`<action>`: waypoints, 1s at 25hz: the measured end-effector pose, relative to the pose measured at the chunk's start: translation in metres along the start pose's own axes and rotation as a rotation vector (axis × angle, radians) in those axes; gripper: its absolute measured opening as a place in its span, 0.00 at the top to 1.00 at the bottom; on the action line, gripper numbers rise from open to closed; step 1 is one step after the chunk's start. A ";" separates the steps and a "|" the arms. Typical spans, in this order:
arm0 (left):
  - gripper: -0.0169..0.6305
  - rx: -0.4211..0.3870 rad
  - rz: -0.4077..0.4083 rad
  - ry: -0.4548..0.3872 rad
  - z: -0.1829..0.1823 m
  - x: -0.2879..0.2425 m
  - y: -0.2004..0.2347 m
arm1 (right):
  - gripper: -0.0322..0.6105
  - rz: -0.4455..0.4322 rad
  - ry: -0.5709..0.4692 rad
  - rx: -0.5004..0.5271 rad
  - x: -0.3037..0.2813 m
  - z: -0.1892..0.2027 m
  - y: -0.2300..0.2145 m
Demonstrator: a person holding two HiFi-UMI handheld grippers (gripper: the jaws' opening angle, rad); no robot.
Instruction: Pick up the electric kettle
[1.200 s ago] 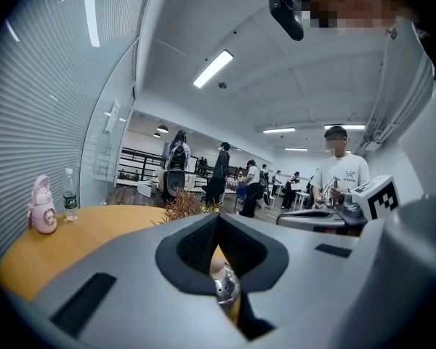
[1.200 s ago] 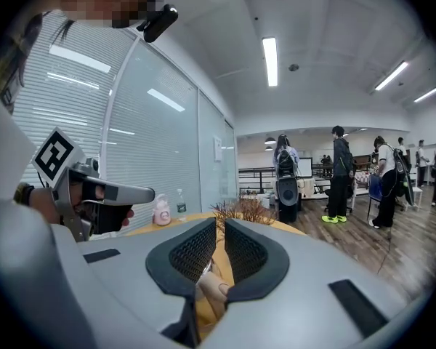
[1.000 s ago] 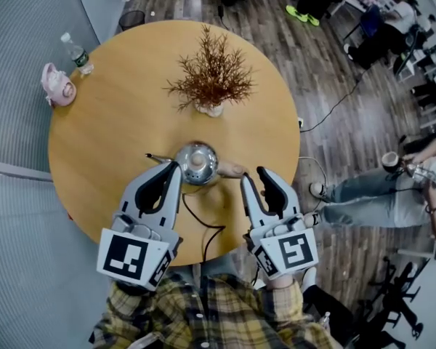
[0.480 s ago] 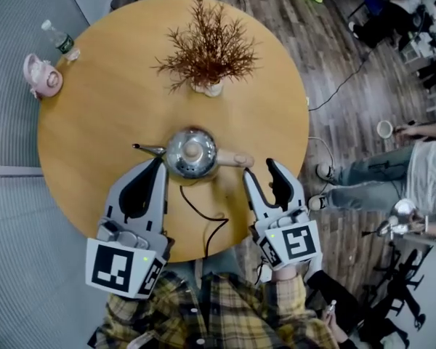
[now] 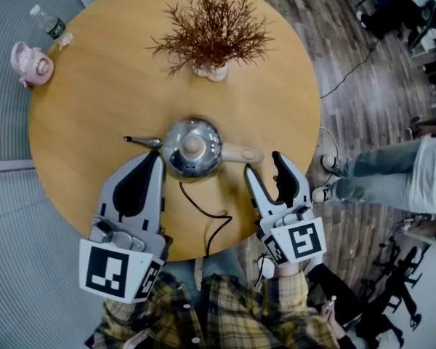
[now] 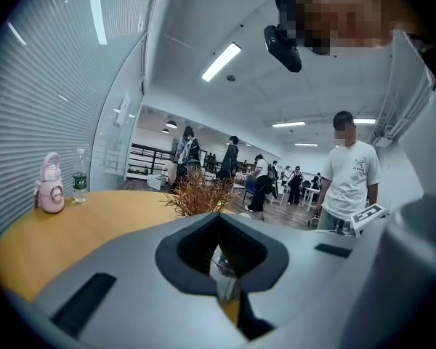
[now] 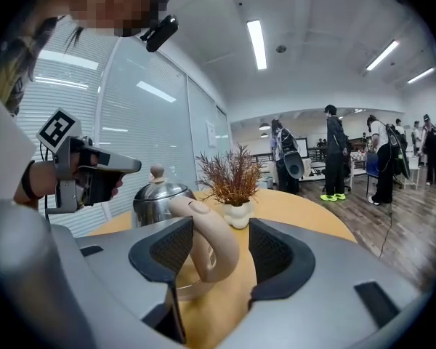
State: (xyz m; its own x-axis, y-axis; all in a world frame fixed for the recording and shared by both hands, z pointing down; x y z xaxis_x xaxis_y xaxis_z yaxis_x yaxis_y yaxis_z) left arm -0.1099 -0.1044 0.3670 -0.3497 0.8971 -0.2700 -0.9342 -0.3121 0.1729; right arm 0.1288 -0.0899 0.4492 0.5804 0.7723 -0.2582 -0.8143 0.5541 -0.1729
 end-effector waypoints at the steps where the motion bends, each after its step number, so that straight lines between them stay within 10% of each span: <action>1: 0.97 0.000 0.000 0.004 0.002 -0.001 0.001 | 0.58 -0.006 0.003 0.007 0.000 0.001 0.000; 25: 0.97 0.020 -0.029 0.038 0.024 -0.013 0.008 | 0.58 0.091 -0.009 0.030 -0.050 0.033 -0.020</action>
State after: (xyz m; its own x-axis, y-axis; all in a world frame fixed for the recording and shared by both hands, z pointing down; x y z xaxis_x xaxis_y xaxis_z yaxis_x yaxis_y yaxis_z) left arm -0.1112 -0.1112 0.3951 -0.3251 0.8932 -0.3106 -0.9425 -0.2791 0.1837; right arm 0.1163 -0.1295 0.4966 0.5044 0.8226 -0.2625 -0.8630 0.4906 -0.1208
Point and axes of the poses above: the fingertips, and each gripper's own axes: x backward along the fingers, y to its left, z out of its underside, the point moved 7 cm from there along x, backward along the fingers, and after that the axes turned 8 degrees about -z, right-handed, at the moved point
